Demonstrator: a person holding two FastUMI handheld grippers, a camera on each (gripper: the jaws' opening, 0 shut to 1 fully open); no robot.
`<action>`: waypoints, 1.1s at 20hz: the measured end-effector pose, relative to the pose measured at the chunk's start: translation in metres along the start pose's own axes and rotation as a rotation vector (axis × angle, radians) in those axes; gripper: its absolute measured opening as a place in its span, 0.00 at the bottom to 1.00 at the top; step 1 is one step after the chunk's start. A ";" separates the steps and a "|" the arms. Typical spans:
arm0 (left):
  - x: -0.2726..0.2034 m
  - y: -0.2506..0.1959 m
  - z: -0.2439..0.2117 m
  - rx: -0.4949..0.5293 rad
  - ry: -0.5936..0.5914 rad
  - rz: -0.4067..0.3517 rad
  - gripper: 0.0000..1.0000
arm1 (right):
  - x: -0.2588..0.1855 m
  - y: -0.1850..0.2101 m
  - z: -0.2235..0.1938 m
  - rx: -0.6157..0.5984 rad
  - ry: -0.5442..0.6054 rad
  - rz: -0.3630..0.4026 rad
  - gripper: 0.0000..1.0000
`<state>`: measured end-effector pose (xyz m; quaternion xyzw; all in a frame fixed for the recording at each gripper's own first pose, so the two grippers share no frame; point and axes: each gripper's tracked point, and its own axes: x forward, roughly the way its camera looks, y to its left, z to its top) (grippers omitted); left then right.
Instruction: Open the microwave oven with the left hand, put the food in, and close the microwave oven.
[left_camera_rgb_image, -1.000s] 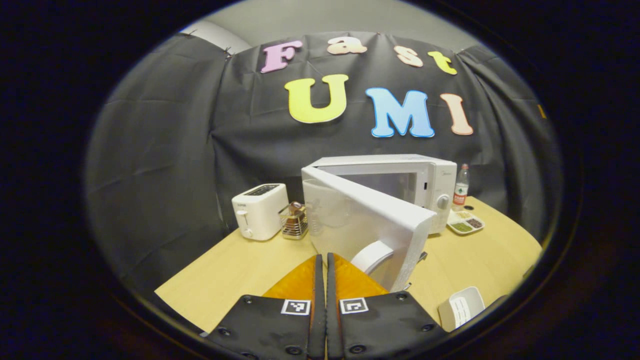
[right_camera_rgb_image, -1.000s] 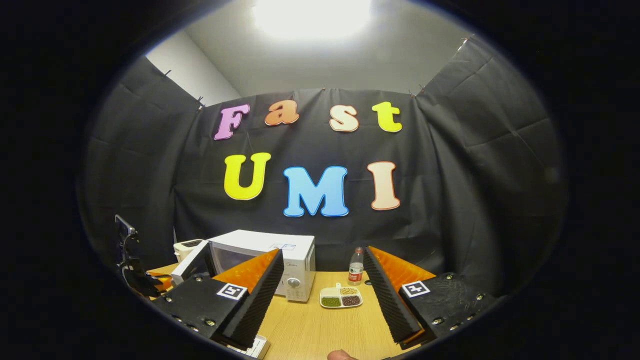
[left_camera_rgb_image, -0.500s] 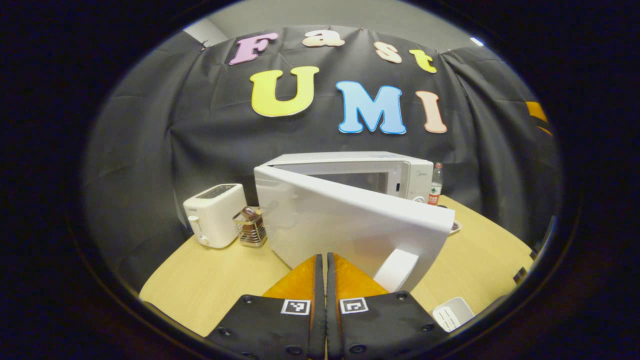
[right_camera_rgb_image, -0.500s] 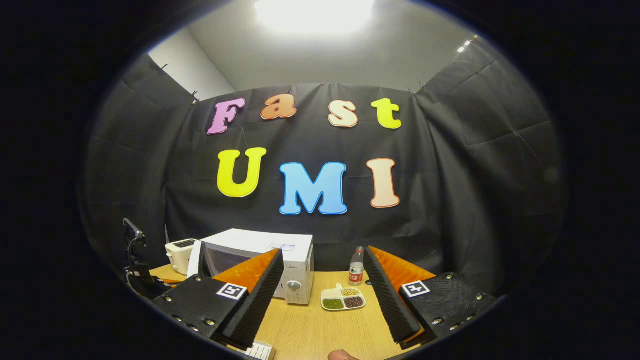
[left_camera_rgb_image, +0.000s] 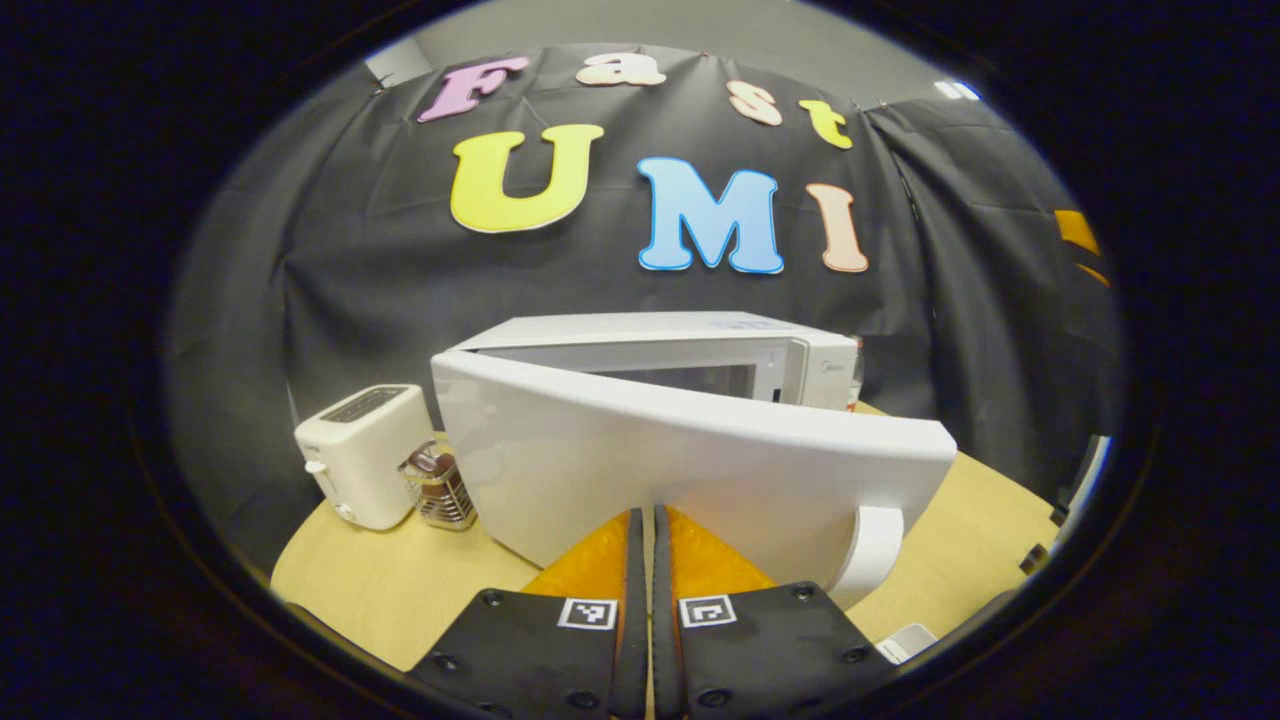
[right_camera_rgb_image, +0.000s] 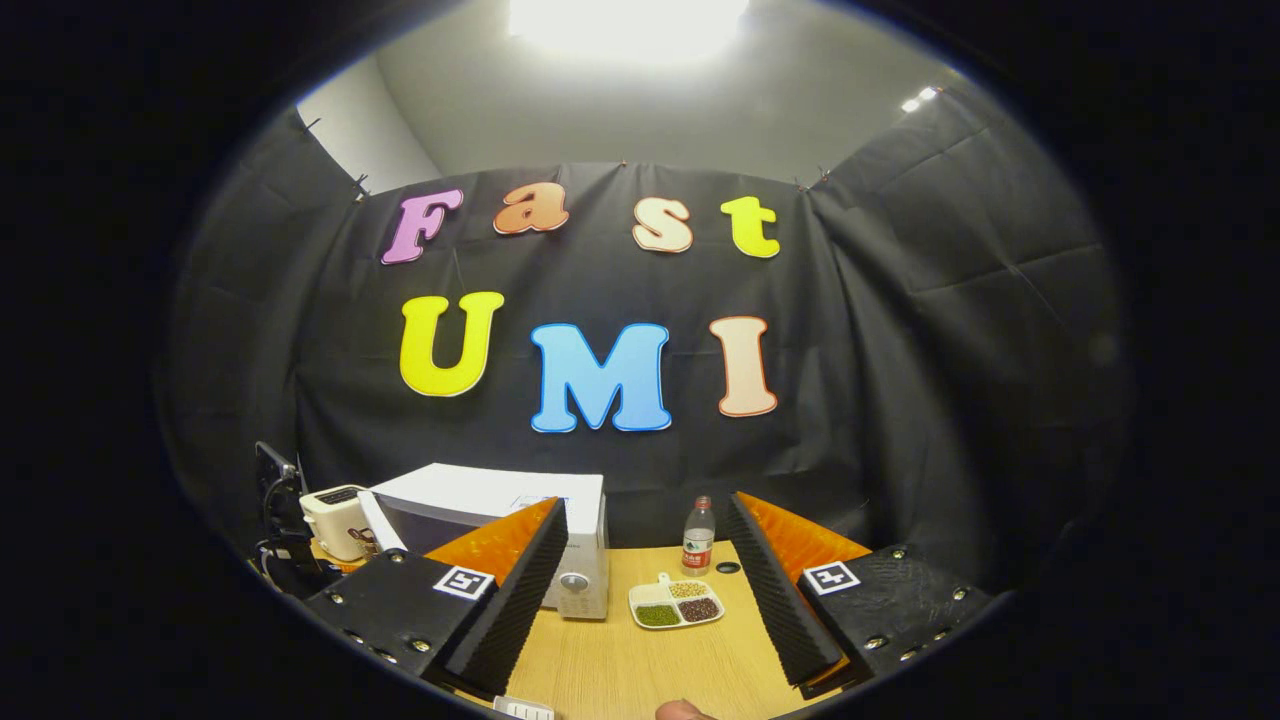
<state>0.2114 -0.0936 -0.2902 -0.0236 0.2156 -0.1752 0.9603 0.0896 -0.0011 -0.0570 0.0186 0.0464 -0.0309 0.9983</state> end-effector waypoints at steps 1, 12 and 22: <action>0.007 -0.003 0.002 0.002 -0.003 -0.011 0.09 | 0.001 0.001 -0.001 0.000 0.001 -0.009 0.96; 0.076 -0.008 0.011 -0.004 -0.003 -0.057 0.08 | 0.013 0.000 -0.007 -0.020 0.016 -0.078 0.96; 0.122 -0.001 0.024 -0.023 -0.009 -0.017 0.08 | 0.022 -0.002 -0.010 -0.055 0.041 -0.109 0.97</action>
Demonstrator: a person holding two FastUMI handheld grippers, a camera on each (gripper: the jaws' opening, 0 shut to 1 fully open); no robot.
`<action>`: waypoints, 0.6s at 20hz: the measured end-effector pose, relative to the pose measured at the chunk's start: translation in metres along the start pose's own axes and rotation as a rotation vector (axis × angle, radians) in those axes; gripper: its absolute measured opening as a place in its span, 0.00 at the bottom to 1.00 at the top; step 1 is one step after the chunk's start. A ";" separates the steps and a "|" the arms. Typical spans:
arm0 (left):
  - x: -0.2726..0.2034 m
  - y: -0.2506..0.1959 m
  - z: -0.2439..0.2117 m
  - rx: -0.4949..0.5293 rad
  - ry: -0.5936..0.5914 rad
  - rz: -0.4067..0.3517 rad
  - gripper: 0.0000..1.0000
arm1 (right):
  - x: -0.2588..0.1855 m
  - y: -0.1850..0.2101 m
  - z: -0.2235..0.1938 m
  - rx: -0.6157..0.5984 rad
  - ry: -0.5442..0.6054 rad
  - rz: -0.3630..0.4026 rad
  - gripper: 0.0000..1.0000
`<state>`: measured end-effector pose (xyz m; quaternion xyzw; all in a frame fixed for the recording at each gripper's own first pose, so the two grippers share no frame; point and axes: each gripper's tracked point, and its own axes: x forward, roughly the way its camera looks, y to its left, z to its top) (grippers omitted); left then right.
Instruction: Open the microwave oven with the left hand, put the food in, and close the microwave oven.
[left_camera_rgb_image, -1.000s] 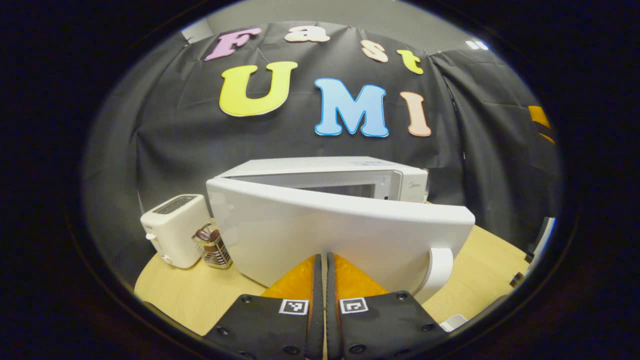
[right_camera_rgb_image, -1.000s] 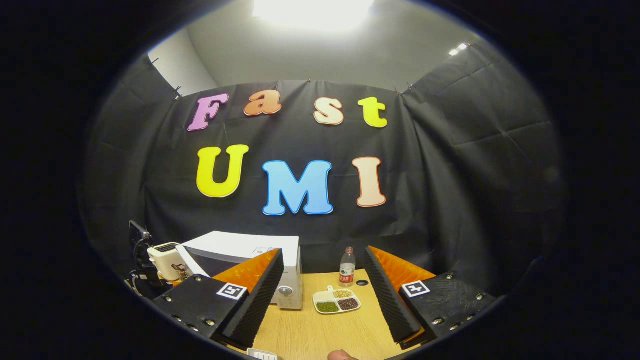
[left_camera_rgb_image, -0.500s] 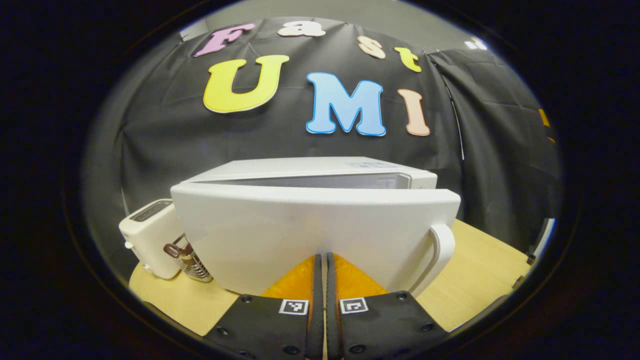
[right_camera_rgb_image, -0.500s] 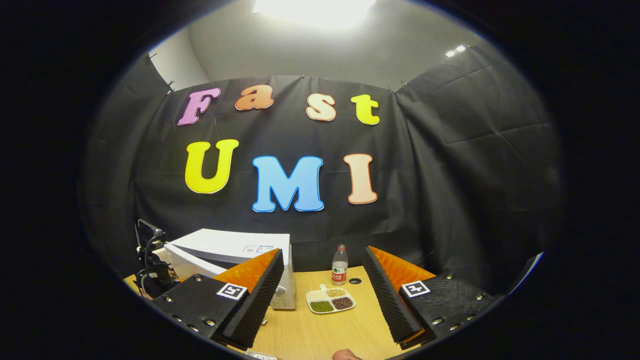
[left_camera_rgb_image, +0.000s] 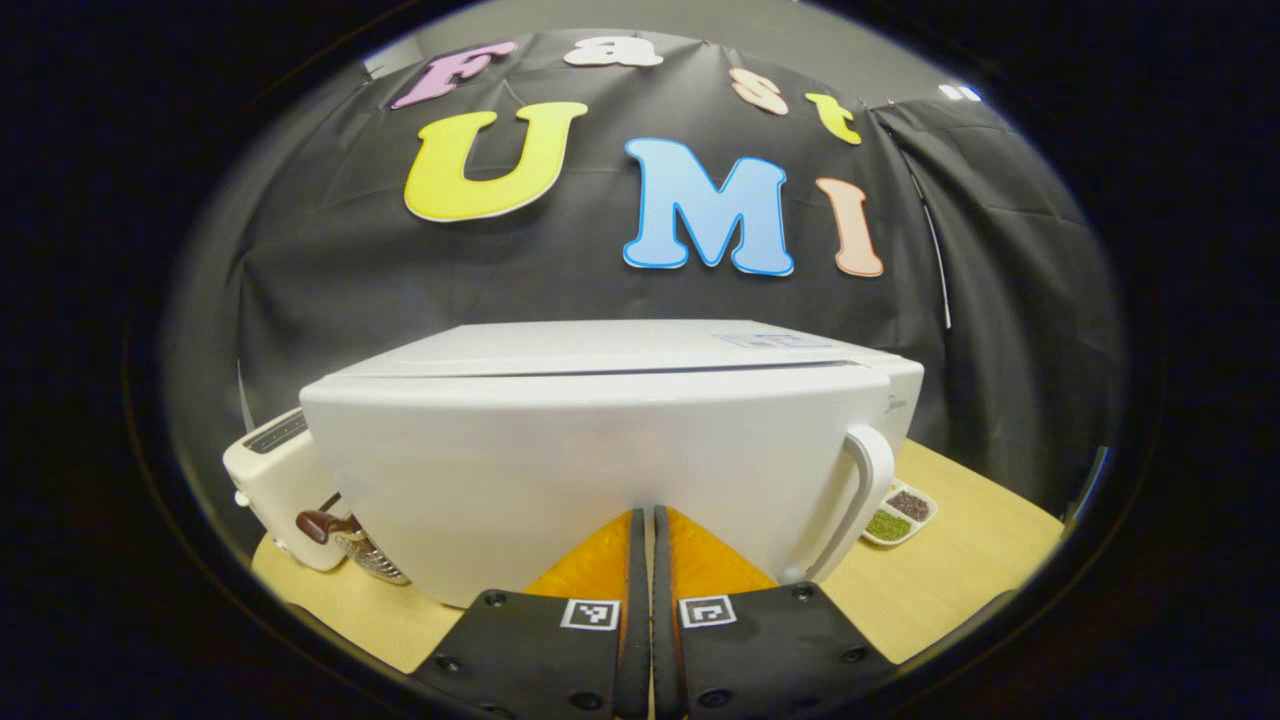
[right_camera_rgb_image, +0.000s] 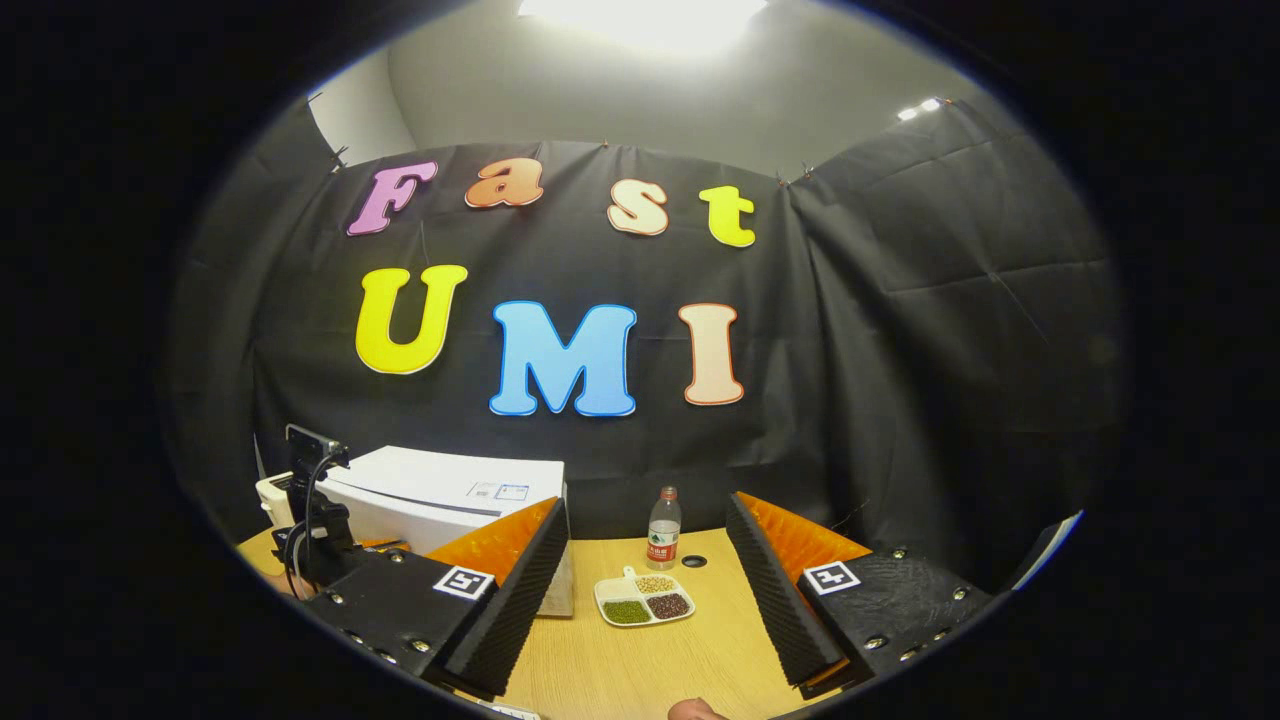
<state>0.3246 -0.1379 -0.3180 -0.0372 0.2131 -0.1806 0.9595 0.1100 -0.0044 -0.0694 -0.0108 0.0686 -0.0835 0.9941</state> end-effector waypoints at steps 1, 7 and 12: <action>0.000 0.001 0.001 -0.012 -0.006 0.003 0.08 | 0.000 0.001 0.003 -0.005 -0.006 0.001 0.96; 0.002 0.001 0.002 -0.035 -0.023 0.062 0.07 | 0.006 0.010 0.011 -0.012 -0.030 0.021 0.96; 0.008 0.003 0.003 -0.091 0.017 0.118 0.08 | -0.001 0.025 0.006 -0.017 -0.017 0.070 0.96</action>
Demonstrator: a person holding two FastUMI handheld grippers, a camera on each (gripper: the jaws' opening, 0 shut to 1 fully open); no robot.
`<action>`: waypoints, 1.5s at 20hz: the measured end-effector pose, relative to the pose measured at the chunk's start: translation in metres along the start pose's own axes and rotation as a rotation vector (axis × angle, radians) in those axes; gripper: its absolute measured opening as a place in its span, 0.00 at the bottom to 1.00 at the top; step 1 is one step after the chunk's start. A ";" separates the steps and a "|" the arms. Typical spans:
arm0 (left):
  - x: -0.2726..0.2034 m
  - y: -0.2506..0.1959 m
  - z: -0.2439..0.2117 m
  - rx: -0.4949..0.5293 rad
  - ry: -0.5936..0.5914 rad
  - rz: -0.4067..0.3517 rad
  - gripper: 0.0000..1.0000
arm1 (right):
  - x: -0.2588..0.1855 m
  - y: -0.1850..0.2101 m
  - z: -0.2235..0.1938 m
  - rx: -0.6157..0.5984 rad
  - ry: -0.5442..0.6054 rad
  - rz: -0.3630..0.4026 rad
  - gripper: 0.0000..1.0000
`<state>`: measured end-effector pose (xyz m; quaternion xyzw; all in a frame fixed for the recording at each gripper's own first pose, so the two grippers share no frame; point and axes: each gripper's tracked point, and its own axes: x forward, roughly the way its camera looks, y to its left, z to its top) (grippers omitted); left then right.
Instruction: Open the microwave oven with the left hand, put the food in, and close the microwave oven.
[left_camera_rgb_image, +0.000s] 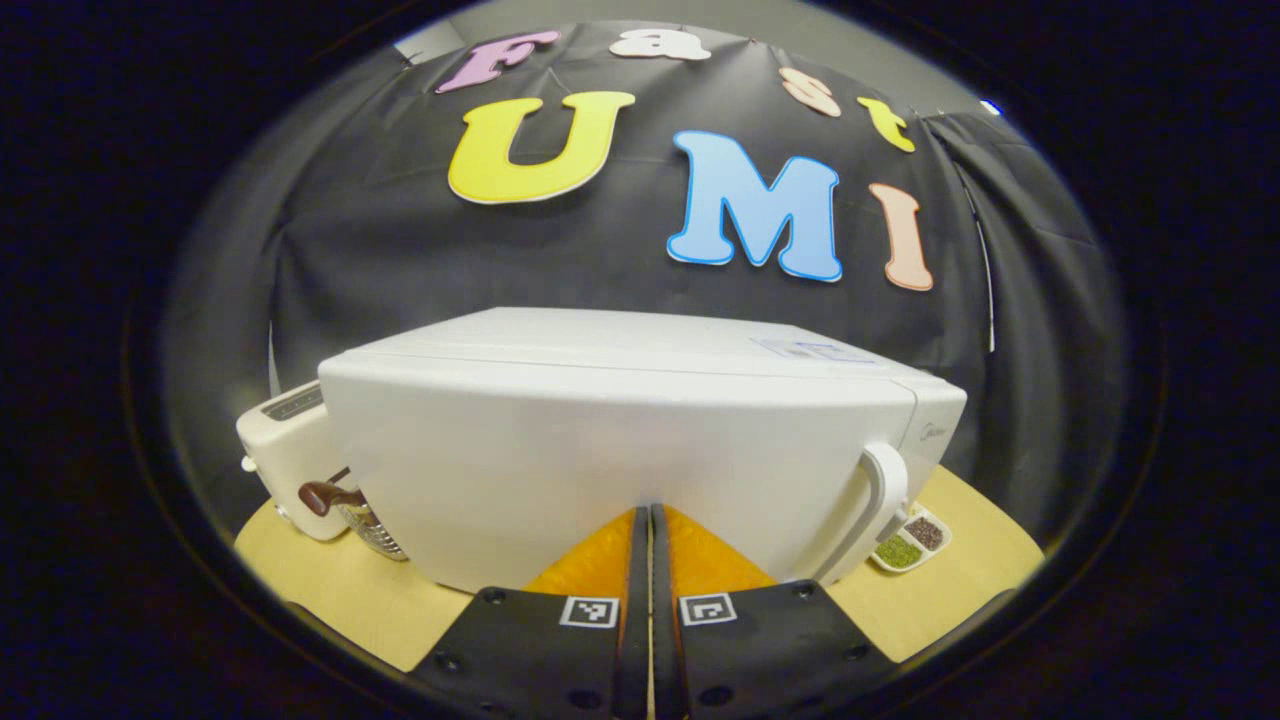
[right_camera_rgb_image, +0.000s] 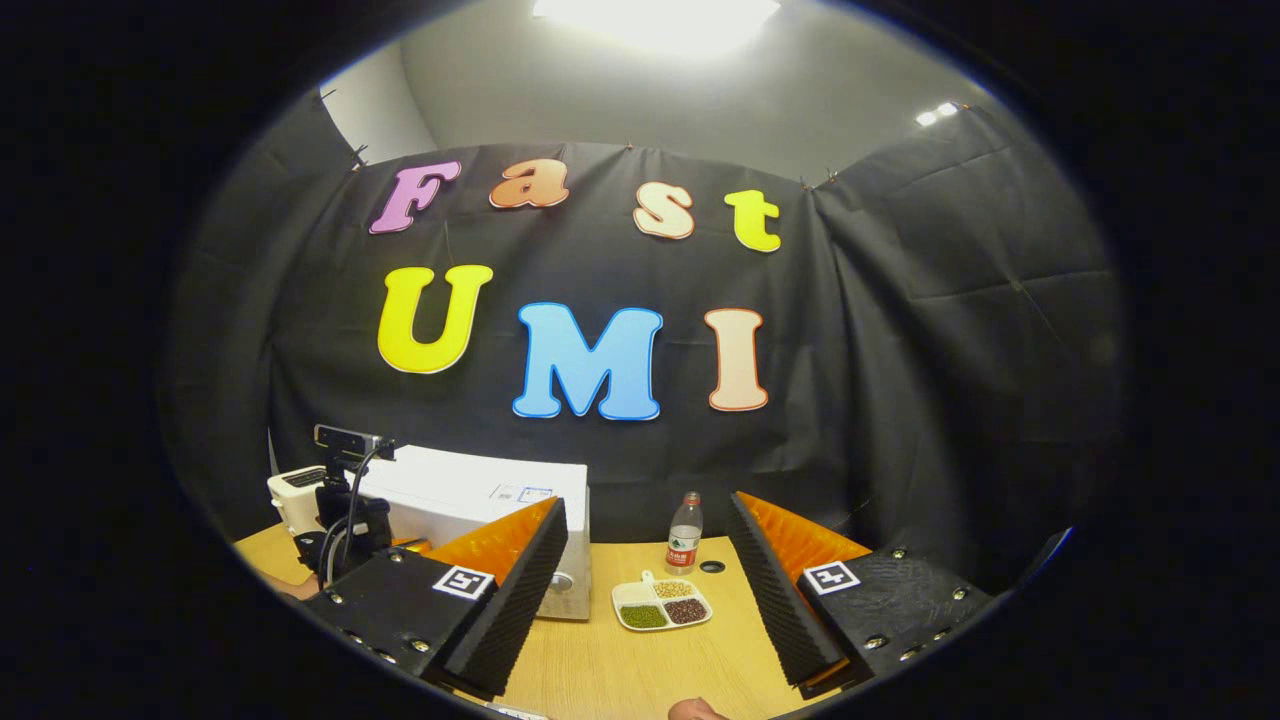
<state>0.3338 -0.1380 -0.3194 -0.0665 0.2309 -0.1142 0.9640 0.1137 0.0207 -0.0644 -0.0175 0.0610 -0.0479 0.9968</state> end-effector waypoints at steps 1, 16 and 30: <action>-0.002 -0.002 -0.002 0.016 0.008 -0.001 0.08 | -0.003 0.003 0.001 0.000 -0.003 0.011 0.96; -0.192 -0.052 0.082 0.049 -0.226 0.001 0.10 | -0.059 -0.019 0.011 0.067 -0.050 0.156 0.96; -0.371 -0.070 0.086 0.086 -0.312 0.135 0.10 | -0.123 -0.060 -0.002 0.090 -0.052 0.242 0.96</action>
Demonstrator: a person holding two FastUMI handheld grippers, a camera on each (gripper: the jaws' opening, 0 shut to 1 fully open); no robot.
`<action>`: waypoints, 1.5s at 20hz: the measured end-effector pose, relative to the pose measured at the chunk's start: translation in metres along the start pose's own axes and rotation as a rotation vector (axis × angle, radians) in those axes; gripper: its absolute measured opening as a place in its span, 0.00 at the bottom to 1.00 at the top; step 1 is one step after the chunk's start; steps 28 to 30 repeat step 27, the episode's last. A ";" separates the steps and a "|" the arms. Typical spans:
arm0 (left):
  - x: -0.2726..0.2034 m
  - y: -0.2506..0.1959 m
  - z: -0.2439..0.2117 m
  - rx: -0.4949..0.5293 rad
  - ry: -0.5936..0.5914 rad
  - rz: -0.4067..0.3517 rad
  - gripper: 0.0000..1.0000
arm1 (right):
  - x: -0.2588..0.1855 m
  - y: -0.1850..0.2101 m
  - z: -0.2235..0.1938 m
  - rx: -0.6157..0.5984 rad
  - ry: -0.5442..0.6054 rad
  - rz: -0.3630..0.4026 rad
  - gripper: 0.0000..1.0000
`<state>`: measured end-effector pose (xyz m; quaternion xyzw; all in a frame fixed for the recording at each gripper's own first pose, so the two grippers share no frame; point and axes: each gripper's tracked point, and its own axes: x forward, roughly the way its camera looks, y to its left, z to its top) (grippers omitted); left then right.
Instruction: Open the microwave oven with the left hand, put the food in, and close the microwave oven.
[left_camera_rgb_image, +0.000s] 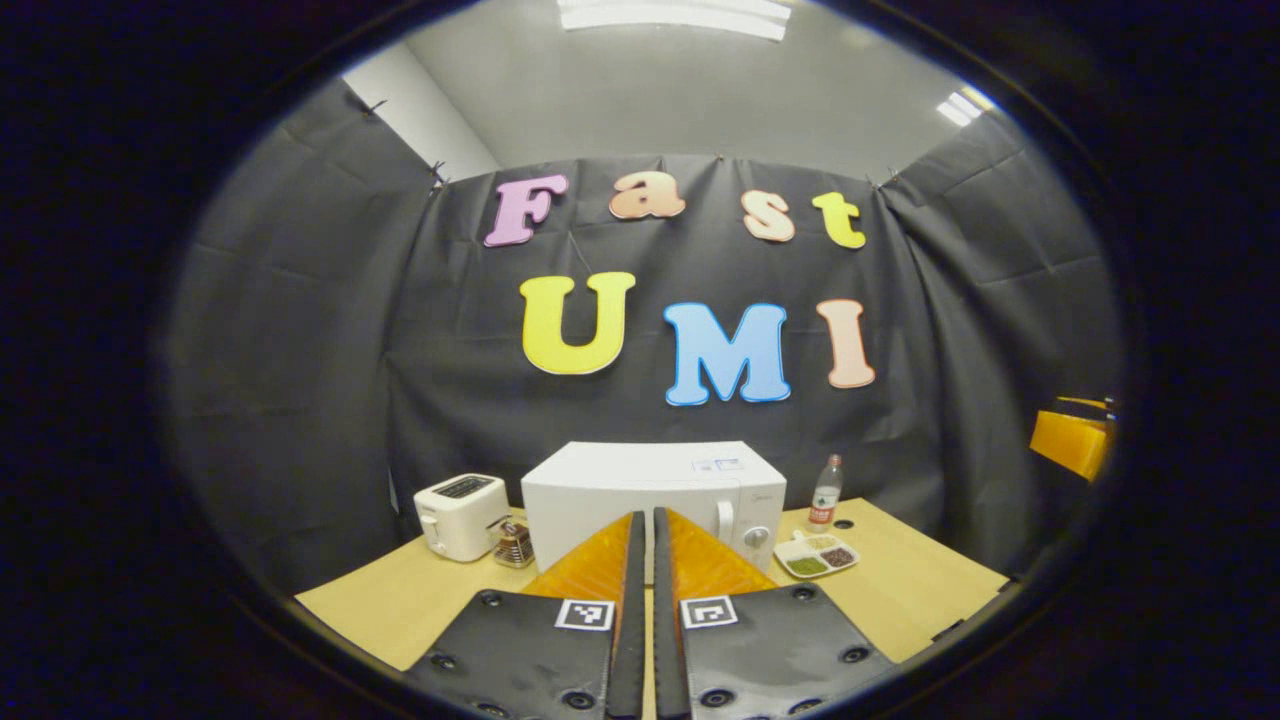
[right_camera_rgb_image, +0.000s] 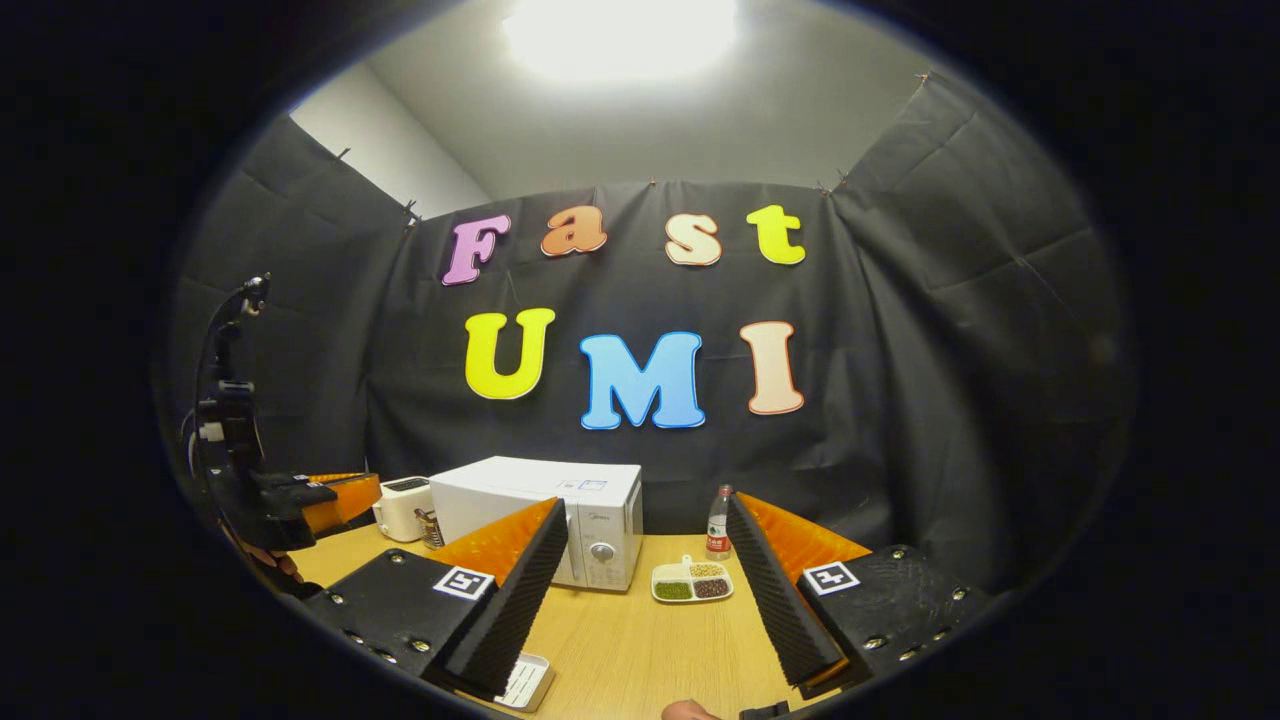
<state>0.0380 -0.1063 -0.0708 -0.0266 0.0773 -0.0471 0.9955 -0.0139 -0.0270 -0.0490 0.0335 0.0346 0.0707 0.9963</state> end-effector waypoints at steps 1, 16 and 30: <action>-0.010 0.003 0.005 0.007 -0.009 0.003 0.10 | -0.002 0.000 -0.002 0.000 0.000 0.000 0.96; -0.060 0.049 0.027 0.042 -0.084 -0.003 1.00 | -0.006 0.059 0.004 -0.013 -0.030 0.010 0.96; -0.056 0.071 0.025 0.014 -0.089 0.001 0.92 | -0.004 0.072 0.007 -0.019 -0.037 -0.012 0.96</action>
